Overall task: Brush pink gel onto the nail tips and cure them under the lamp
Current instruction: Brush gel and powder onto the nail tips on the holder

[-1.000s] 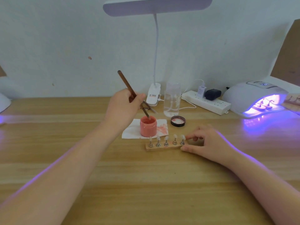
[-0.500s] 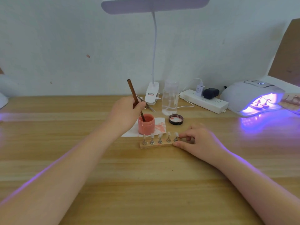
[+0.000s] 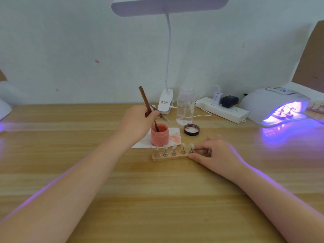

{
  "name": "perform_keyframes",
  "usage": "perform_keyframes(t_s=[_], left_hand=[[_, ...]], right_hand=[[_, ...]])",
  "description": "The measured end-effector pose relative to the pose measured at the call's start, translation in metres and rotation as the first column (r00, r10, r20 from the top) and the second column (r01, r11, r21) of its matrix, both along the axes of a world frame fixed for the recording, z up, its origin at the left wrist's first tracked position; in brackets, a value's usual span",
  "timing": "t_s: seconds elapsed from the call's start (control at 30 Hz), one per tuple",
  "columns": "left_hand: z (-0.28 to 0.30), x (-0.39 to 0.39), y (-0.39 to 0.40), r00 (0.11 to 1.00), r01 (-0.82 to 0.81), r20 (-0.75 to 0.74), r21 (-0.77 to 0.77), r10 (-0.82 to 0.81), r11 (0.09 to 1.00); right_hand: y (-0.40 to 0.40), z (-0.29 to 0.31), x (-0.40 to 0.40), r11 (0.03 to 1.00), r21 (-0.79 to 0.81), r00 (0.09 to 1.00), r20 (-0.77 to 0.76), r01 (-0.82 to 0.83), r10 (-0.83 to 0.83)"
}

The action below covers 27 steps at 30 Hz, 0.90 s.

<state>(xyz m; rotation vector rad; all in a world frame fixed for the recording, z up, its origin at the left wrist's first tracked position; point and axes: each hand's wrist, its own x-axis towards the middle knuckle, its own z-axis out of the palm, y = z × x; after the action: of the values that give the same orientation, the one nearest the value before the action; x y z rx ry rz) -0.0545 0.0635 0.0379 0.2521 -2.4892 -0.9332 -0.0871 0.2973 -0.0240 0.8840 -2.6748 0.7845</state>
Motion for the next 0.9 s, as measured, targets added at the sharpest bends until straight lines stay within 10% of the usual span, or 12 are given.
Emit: perform_keyframes(t_s=[0.37,0.9], left_hand=[[-0.009,0.003,-0.026,0.984,-0.097,-0.062,0.598,0.166,0.796],[-0.018,0.006,-0.036,0.968,-0.202,0.035,0.696,0.248,0.689]], right_hand=[[0.0,0.002,0.004,1.0,0.014,0.999,-0.033,0.005,-0.005],[-0.001,0.004,0.009,0.999,0.001,0.999,-0.036,0.038,-0.038]])
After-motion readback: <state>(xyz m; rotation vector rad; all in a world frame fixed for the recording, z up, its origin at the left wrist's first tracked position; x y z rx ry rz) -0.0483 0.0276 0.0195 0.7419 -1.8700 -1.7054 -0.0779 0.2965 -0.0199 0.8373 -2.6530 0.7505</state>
